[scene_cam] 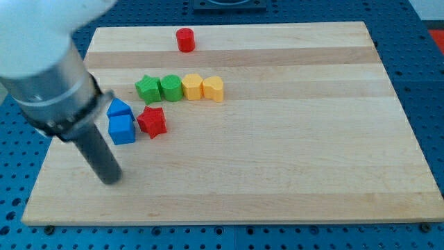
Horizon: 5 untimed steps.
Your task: Push the red star into the blue cube
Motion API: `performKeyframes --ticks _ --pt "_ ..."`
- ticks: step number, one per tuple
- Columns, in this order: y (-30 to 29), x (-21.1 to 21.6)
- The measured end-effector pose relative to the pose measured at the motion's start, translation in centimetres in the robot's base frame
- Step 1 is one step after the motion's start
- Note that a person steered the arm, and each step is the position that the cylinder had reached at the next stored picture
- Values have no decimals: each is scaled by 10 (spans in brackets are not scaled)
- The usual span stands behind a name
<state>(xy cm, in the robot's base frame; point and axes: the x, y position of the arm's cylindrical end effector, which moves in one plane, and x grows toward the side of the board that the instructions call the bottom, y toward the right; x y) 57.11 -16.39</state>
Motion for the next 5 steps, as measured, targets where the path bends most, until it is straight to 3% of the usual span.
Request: performKeyframes --ticks 1,4,5 --pt "77 -25" --pt "96 -123" --pt "96 -129"
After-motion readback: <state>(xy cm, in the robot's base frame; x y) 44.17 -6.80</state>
